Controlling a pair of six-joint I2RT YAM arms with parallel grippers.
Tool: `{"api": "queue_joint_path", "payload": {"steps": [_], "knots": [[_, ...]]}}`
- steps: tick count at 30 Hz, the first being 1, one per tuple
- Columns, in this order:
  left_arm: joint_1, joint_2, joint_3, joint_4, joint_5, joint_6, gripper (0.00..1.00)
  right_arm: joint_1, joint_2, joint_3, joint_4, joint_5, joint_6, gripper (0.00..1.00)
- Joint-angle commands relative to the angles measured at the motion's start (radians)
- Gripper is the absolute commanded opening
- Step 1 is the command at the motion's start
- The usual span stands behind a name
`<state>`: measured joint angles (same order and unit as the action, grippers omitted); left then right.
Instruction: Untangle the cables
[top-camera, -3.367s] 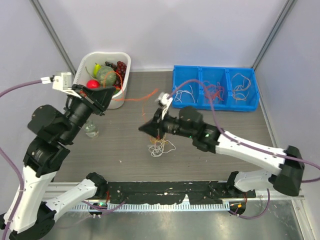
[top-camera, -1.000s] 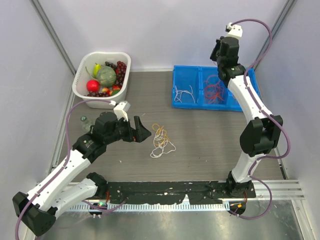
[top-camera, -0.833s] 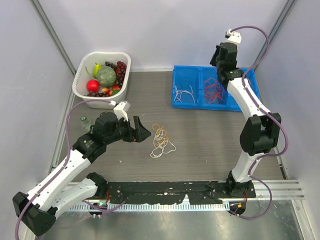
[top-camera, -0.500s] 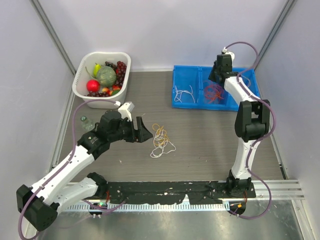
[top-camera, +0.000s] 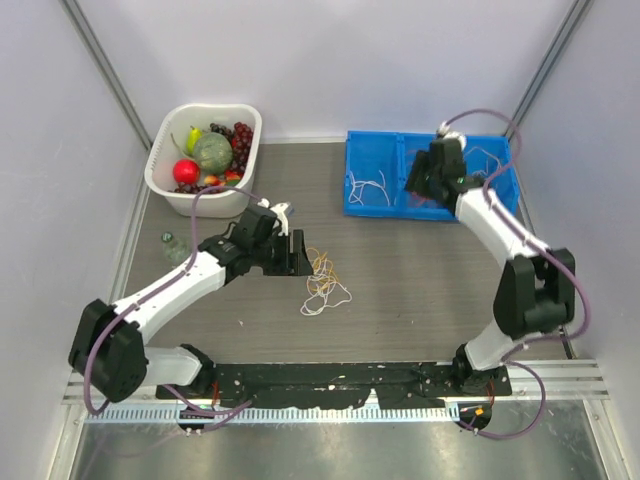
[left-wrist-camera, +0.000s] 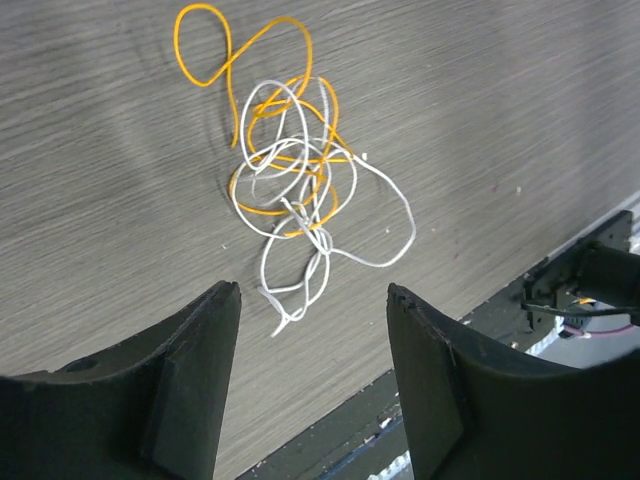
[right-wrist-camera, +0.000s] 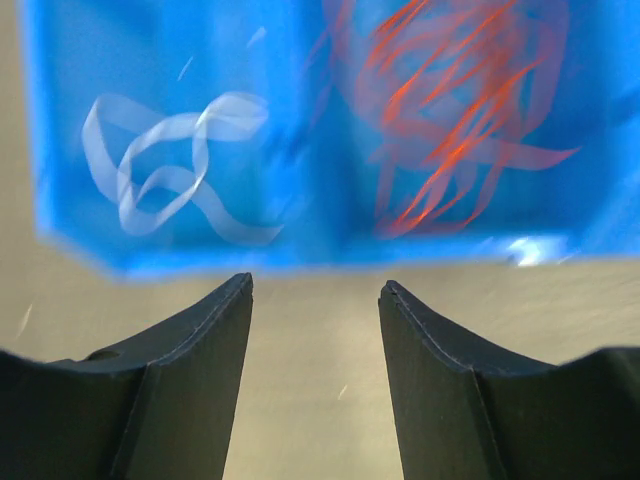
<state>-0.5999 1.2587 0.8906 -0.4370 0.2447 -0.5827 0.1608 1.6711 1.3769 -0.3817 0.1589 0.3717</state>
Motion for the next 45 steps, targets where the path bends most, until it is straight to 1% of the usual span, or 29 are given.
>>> {"api": "queue_joint_path", "payload": {"steps": [1, 2, 3, 4, 5, 6, 7, 8, 9, 11, 13, 18, 21, 23, 25, 28, 29, 31, 34, 41, 43, 45], "knots": [[0.002, 0.088, 0.021, 0.076, -0.004, -0.003, 0.64, 0.204, -0.22, -0.303, 0.209, -0.201, 0.044, 0.58], [0.003, 0.105, 0.025, 0.09, -0.004, -0.005, 0.63, 0.28, -0.259, -0.382, 0.231, -0.226, 0.045, 0.58], [0.002, 0.125, 0.03, 0.102, -0.008, -0.003, 0.64, 0.316, -0.28, -0.427, 0.272, -0.251, 0.053, 0.57], [0.002, 0.148, 0.036, 0.112, -0.007, -0.002, 0.64, 0.388, -0.312, -0.499, 0.291, -0.263, 0.065, 0.56], [0.002, 0.166, 0.042, 0.121, -0.004, 0.003, 0.63, 0.419, -0.326, -0.531, 0.328, -0.268, 0.073, 0.55], [0.003, 0.198, 0.05, 0.13, 0.002, 0.009, 0.59, 0.471, -0.352, -0.6, 0.358, -0.286, 0.102, 0.53], [0.003, 0.224, 0.059, 0.127, 0.005, 0.012, 0.53, 0.505, -0.367, -0.631, 0.433, -0.306, 0.114, 0.52], [0.003, 0.246, 0.068, 0.121, 0.01, 0.012, 0.48, 0.517, -0.372, -0.695, 0.496, -0.346, 0.143, 0.51], [0.0, 0.266, 0.079, 0.119, 0.016, 0.014, 0.47, 0.537, -0.375, -0.72, 0.529, -0.36, 0.156, 0.5], [-0.001, 0.286, 0.085, 0.13, 0.008, 0.009, 0.47, 0.552, -0.375, -0.795, 0.589, -0.381, 0.193, 0.48], [-0.011, 0.294, 0.084, 0.145, -0.015, 0.01, 0.49, 0.557, -0.379, -0.823, 0.625, -0.397, 0.205, 0.47], [-0.049, 0.346, 0.129, 0.149, -0.053, 0.029, 0.5, 0.557, -0.364, -0.799, 0.638, -0.407, 0.193, 0.45], [-0.075, 0.383, 0.159, 0.124, -0.108, 0.046, 0.43, 0.557, -0.327, -0.763, 0.639, -0.407, 0.19, 0.44], [-0.083, 0.398, 0.182, 0.095, -0.145, 0.06, 0.34, 0.557, -0.307, -0.745, 0.642, -0.406, 0.193, 0.43], [-0.089, 0.395, 0.192, 0.07, -0.177, 0.075, 0.21, 0.556, -0.287, -0.728, 0.649, -0.404, 0.194, 0.43], [-0.09, 0.357, 0.185, 0.054, -0.188, 0.095, 0.03, 0.557, -0.257, -0.701, 0.644, -0.384, 0.193, 0.42], [-0.09, 0.335, 0.177, 0.052, -0.189, 0.098, 0.0, 0.557, -0.254, -0.679, 0.63, -0.365, 0.194, 0.42], [-0.089, 0.292, 0.163, 0.046, -0.186, 0.098, 0.0, 0.556, -0.228, -0.645, 0.612, -0.338, 0.202, 0.42], [-0.089, 0.216, 0.127, 0.055, -0.164, 0.083, 0.0, 0.554, -0.173, -0.599, 0.613, -0.344, 0.236, 0.42], [-0.089, 0.082, 0.11, 0.058, -0.096, 0.058, 0.0, 0.554, -0.059, -0.566, 0.69, -0.395, 0.282, 0.39], [-0.09, 0.055, 0.132, 0.041, -0.088, 0.061, 0.0, 0.556, -0.03, -0.552, 0.685, -0.391, 0.285, 0.36], [-0.089, 0.016, 0.165, 0.014, -0.087, 0.072, 0.0, 0.554, -0.011, -0.555, 0.688, -0.386, 0.292, 0.26]]}}
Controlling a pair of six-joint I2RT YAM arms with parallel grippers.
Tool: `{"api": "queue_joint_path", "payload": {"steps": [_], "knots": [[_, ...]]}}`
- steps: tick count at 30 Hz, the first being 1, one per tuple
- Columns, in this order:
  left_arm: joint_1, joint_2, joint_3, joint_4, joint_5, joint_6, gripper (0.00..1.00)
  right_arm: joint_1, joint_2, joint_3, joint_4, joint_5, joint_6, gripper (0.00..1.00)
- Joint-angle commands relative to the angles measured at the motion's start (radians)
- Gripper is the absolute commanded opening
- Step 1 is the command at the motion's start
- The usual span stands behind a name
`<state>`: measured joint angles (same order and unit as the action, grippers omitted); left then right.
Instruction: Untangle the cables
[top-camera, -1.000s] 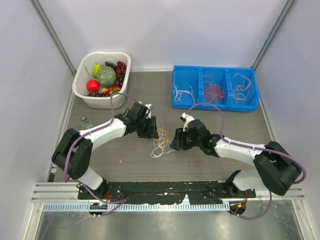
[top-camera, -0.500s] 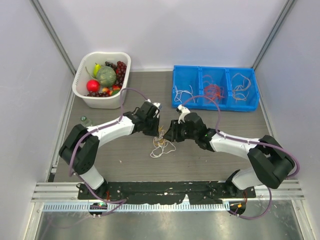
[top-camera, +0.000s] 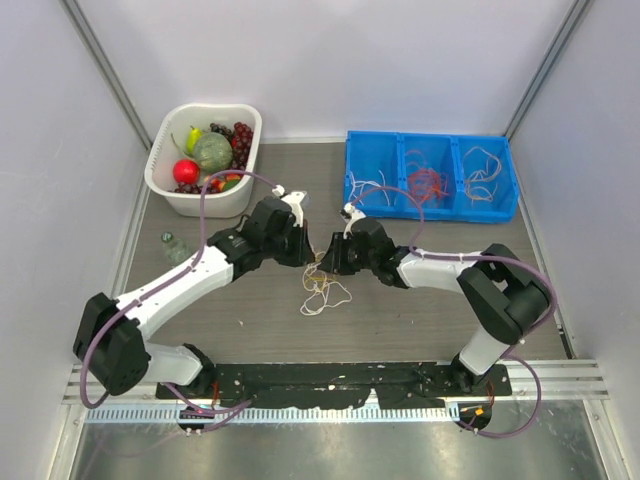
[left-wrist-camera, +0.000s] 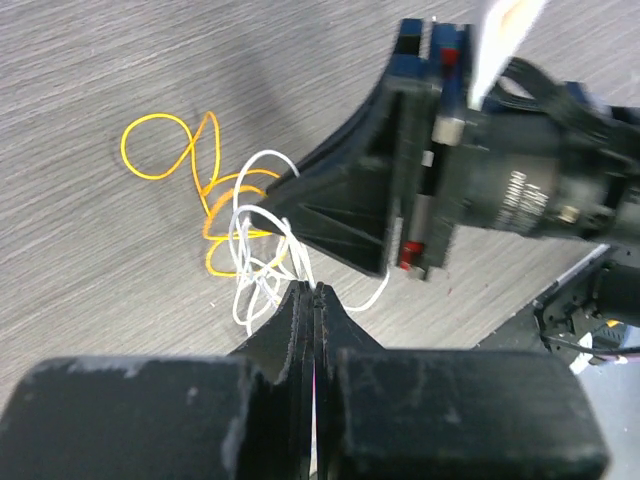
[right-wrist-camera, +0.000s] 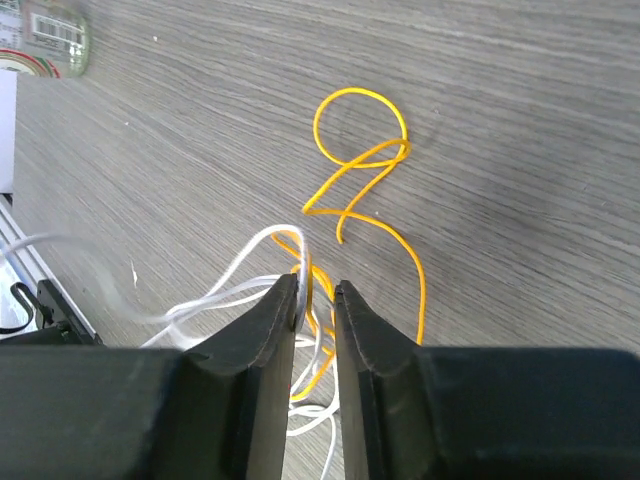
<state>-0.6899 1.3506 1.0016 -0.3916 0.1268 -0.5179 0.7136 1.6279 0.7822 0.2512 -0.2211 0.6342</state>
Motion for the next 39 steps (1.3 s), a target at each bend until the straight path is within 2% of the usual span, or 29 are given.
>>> {"api": "queue_joint_path", "payload": {"steps": [1, 6, 13, 20, 26, 28, 29, 31, 35, 37, 39], "knots": [[0.001, -0.099, 0.074, -0.047, 0.033, 0.013, 0.0, 0.001, 0.035, 0.038, 0.057, 0.0, 0.03, 0.24], [0.001, -0.255, 0.239, -0.099, 0.037, 0.044, 0.0, 0.0, 0.056, 0.008, 0.022, 0.1, 0.025, 0.22], [0.0, -0.419, 0.498, -0.04, 0.085, 0.041, 0.0, 0.003, 0.059, -0.001, -0.018, 0.172, -0.002, 0.22], [0.0, -0.433, 0.663, 0.005, 0.08, 0.029, 0.0, 0.0, 0.043, 0.005, -0.067, 0.218, -0.027, 0.24], [0.001, -0.435, 0.744, 0.075, 0.06, 0.038, 0.0, -0.002, -0.006, 0.006, -0.128, 0.299, -0.085, 0.33], [0.001, -0.429, 0.747, 0.111, 0.076, 0.018, 0.0, 0.0, -0.039, 0.011, -0.144, 0.264, -0.132, 0.4], [0.001, -0.424, 0.747, 0.114, 0.079, 0.007, 0.0, -0.002, -0.06, 0.017, -0.15, 0.25, -0.163, 0.48], [0.001, -0.409, 0.747, 0.108, 0.083, -0.004, 0.0, 0.0, -0.141, 0.032, -0.168, 0.146, -0.244, 0.59], [0.0, -0.406, 0.723, 0.069, 0.06, 0.002, 0.0, 0.04, -0.335, 0.068, -0.153, -0.064, -0.405, 0.68], [0.001, -0.412, 0.703, 0.074, 0.048, 0.004, 0.0, 0.043, -0.387, 0.071, -0.069, -0.182, -0.4, 0.71], [0.001, -0.415, 0.695, 0.076, 0.046, 0.001, 0.0, 0.043, -0.37, 0.091, 0.03, -0.346, -0.355, 0.71]]}}
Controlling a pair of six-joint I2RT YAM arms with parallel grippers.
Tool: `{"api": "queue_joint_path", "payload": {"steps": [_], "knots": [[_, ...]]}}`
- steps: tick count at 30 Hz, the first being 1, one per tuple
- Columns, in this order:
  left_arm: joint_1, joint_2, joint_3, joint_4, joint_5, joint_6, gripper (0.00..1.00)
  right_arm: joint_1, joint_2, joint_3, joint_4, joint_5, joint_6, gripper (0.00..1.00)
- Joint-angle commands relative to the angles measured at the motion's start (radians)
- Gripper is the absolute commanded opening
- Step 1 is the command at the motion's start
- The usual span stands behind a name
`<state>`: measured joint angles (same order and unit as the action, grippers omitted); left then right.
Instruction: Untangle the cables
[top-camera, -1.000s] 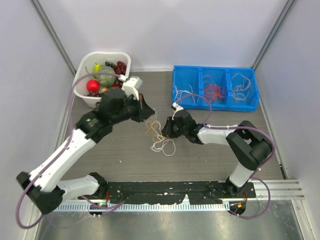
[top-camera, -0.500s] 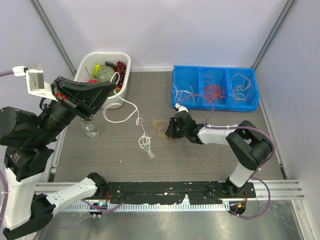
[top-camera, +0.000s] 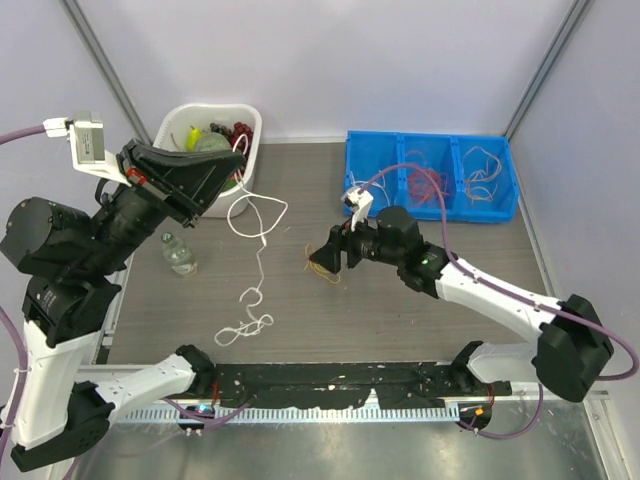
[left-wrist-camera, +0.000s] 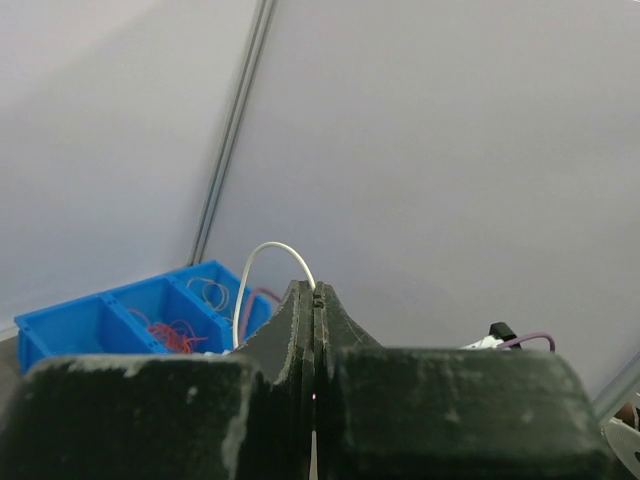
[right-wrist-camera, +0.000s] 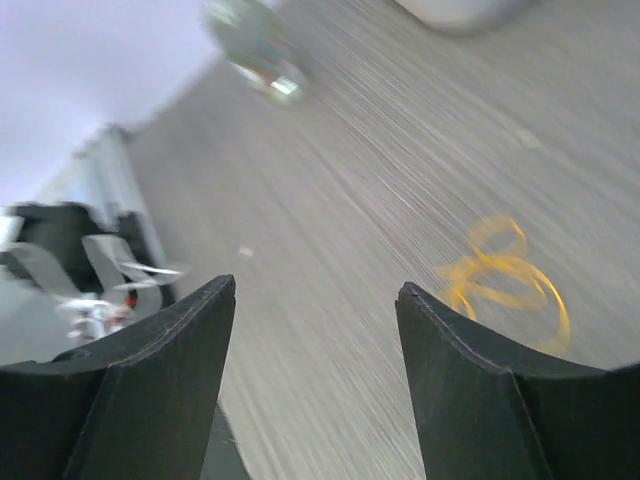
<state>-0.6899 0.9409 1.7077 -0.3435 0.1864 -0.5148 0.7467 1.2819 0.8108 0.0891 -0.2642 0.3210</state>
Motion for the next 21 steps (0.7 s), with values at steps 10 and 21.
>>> {"api": "queue_joint_path", "payload": {"steps": [10, 21], "knots": [[0.001, 0.004, 0.006, 0.024, -0.002, -0.01, 0.0, 0.128, 0.099, 0.225, 0.446, -0.285, 0.092, 0.71], [0.001, -0.001, 0.032, 0.031, -0.011, 0.004, 0.0, 0.163, 0.174, 0.058, 0.308, 0.176, 0.052, 0.26]]}}
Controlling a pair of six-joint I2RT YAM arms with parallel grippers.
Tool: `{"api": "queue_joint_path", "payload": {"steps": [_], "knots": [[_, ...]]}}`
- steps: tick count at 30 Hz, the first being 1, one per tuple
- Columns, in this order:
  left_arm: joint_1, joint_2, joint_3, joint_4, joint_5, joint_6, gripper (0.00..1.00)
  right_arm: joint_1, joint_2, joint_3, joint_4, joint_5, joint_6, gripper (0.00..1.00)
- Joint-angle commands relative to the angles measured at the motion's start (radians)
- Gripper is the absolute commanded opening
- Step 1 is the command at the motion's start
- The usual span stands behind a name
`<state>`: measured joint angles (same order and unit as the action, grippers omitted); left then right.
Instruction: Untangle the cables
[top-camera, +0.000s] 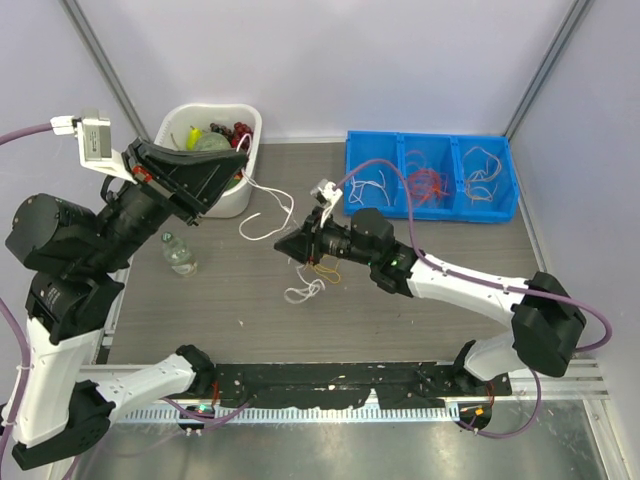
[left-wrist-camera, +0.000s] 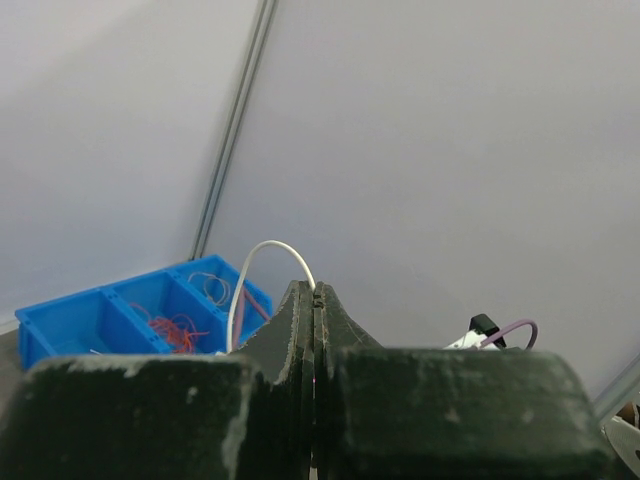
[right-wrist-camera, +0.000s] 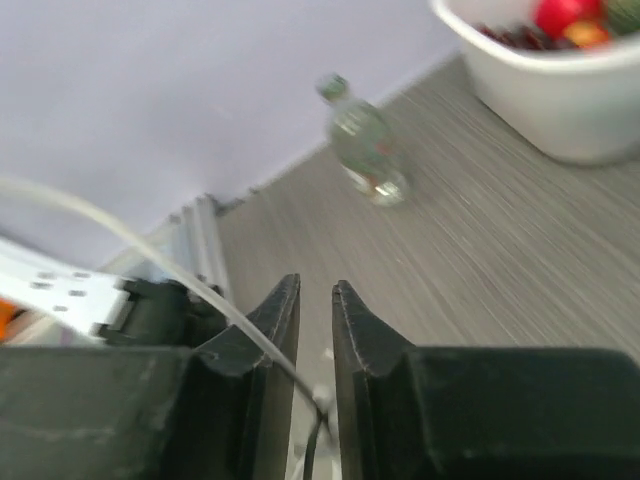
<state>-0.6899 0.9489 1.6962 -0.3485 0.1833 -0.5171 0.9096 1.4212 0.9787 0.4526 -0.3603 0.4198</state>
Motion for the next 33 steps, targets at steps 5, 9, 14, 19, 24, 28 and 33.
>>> {"api": "queue_joint_path", "payload": {"steps": [5, 9, 14, 19, 24, 28, 33], "knots": [[0.001, -0.018, 0.083, 0.017, -0.036, 0.04, 0.0, 0.0, 0.096, -0.323, 0.006, 0.314, 0.003, 0.43], [0.001, -0.025, 0.086, 0.014, -0.057, 0.054, 0.0, 0.0, 0.046, -0.368, -0.018, 0.357, 0.01, 0.44], [0.001, -0.029, 0.071, 0.016, -0.087, 0.048, 0.0, -0.009, -0.022, -0.316, -0.15, 0.491, -0.042, 0.52], [0.001, -0.001, 0.068, -0.056, -0.071, 0.046, 0.0, -0.07, -0.163, -0.217, -0.386, 0.482, -0.104, 0.74], [0.001, -0.004, -0.048, -0.098, 0.001, 0.1, 0.0, -0.22, -0.329, -0.01, -0.638, 0.407, -0.142, 0.73], [0.001, -0.033, -0.191, -0.086, 0.088, 0.129, 0.0, -0.279, -0.354, 0.159, -0.721, 0.128, -0.205, 0.74], [0.0, -0.061, -0.349, -0.026, 0.225, 0.117, 0.0, -0.279, -0.331, 0.267, -0.724, -0.147, -0.253, 0.74]]}}
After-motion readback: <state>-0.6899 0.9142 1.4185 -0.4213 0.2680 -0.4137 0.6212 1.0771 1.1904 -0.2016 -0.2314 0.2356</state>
